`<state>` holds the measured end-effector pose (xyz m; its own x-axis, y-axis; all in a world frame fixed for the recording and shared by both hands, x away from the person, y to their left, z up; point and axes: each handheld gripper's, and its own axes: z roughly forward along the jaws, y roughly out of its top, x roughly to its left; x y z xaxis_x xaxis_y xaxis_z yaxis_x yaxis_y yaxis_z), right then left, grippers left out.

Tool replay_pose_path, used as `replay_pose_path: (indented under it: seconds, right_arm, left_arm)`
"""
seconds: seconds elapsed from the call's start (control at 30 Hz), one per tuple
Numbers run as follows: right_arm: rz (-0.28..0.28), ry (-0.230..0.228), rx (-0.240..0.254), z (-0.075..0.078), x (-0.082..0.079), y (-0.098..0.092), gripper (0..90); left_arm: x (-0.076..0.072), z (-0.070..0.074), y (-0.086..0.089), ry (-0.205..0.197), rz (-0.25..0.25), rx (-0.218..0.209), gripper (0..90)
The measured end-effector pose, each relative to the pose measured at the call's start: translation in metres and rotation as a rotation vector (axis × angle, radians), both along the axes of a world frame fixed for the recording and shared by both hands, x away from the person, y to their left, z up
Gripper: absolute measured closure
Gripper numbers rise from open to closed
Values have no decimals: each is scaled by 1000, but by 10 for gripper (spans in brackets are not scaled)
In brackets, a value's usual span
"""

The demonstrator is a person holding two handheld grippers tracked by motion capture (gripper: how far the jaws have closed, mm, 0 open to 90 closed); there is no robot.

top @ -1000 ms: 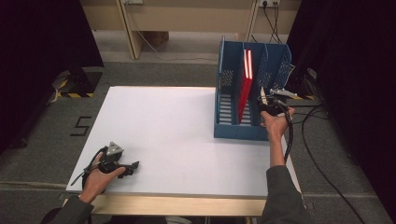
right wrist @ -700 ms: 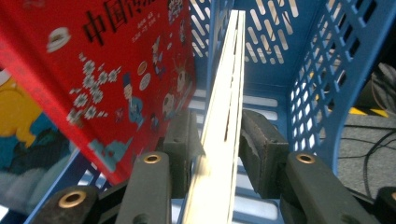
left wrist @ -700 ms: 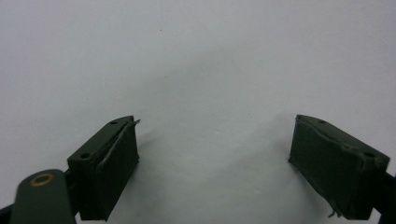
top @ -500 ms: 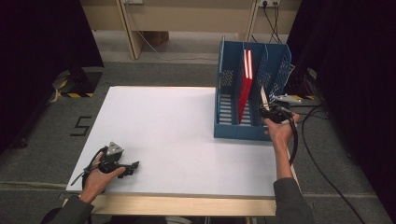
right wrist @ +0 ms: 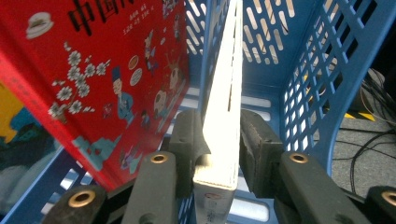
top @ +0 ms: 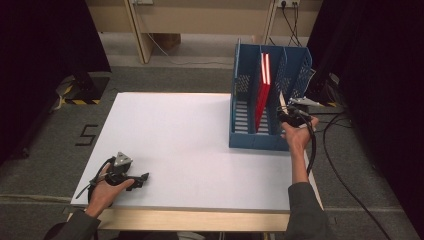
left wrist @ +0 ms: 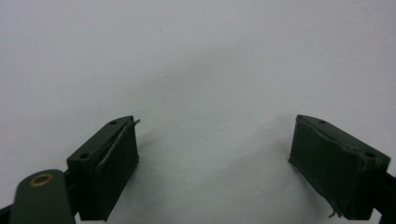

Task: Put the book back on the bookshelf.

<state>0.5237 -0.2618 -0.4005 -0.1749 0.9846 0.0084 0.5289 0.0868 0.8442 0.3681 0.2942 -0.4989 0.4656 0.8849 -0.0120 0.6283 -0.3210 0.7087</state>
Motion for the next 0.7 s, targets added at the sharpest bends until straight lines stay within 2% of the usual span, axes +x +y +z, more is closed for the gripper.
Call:
replay_pose_path:
  seconds: [0.3, 0.7]
  right_arm:
    - [-9, -11, -7, -1, 10, 5, 682]
    - [-16, -8, -2, -1, 14, 6, 675]
  left_arm:
    - [0, 0, 0, 0, -1, 0, 139]
    - [1, 0, 0, 0, -4, 2, 137]
